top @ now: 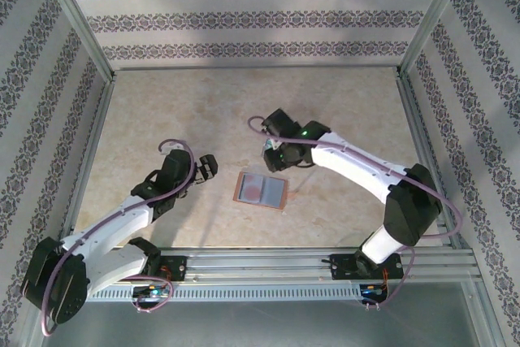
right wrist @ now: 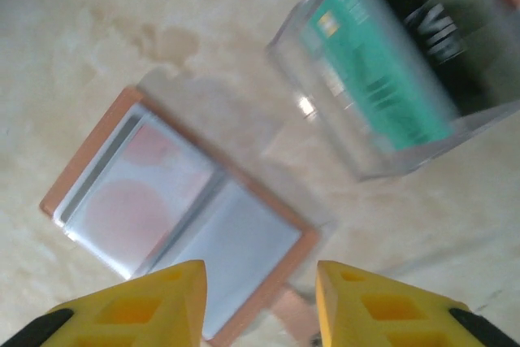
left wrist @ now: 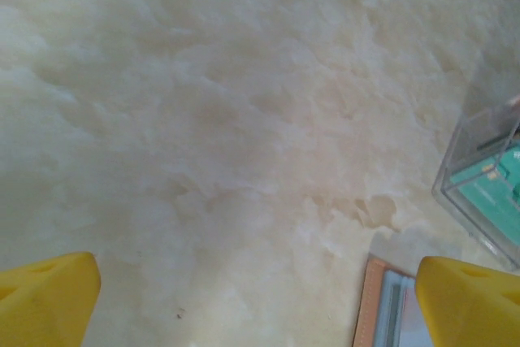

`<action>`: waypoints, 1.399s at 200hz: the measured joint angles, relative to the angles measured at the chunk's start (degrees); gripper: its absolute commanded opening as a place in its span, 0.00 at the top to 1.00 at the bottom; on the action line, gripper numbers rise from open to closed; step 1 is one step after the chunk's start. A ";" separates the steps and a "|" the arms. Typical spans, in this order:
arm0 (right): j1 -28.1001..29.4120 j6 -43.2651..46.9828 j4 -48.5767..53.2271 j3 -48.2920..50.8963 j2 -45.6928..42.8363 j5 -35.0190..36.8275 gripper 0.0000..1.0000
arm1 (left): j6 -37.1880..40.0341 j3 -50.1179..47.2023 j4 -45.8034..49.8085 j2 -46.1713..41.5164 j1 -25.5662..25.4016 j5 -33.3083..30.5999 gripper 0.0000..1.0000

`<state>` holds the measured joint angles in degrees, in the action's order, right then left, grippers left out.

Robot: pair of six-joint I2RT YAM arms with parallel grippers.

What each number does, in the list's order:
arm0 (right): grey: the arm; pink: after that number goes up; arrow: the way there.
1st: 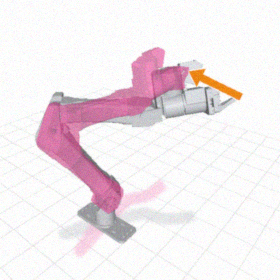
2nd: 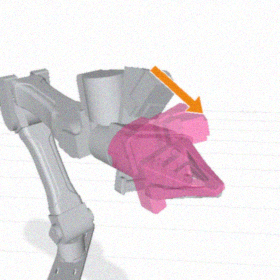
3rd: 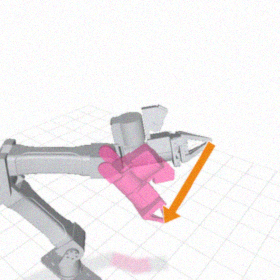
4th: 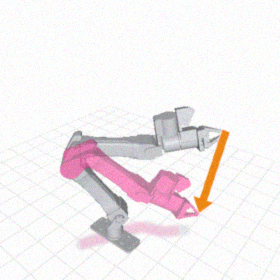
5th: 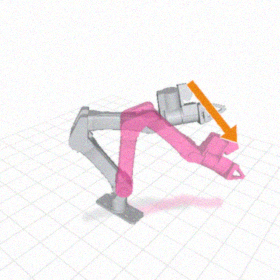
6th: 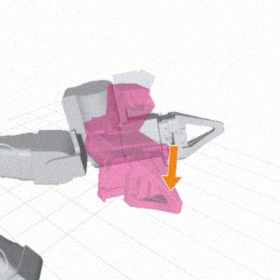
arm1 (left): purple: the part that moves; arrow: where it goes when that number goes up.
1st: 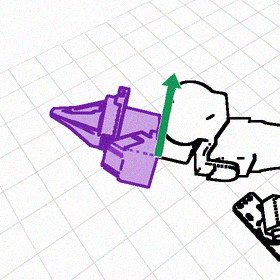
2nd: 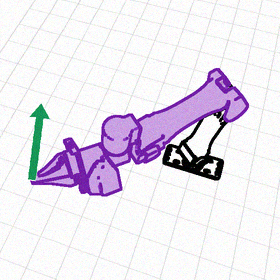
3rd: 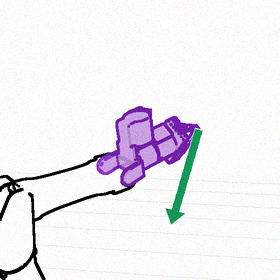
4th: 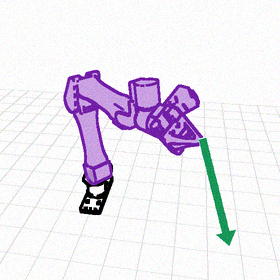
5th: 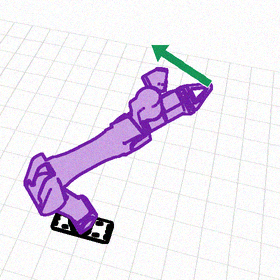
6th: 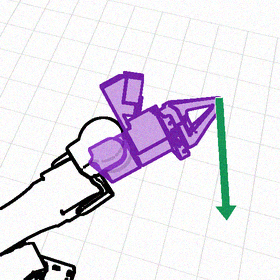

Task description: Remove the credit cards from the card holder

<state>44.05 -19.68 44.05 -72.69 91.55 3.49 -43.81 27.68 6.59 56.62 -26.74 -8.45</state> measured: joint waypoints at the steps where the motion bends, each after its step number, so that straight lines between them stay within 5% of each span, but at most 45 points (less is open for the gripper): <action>1: 0.35 -0.31 -0.02 0.13 0.02 0.11 0.56 | -0.07 -0.11 0.02 -0.20 0.04 -0.07 0.01; 53: 9.16 -12.61 -2.29 -0.15 8.70 1.62 0.46 | -1.77 -2.73 0.31 -5.57 1.53 -2.25 0.01; 120: 10.49 -16.57 -4.87 -3.06 16.00 1.25 0.28 | -2.86 -3.72 0.31 -5.57 2.14 -1.64 0.01; 227: 10.47 -16.63 -7.91 -3.15 20.09 -0.11 0.33 | -2.99 -3.76 0.20 -4.20 2.73 0.13 0.01; 280: 10.47 -16.44 -10.78 -1.31 19.23 -1.25 0.59 | -3.02 -3.78 0.22 -3.93 2.86 0.52 0.01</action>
<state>54.52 -36.12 33.28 -74.00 110.78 2.24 -46.83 23.90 6.81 52.69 -23.88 -7.92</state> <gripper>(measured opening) 0.470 0.993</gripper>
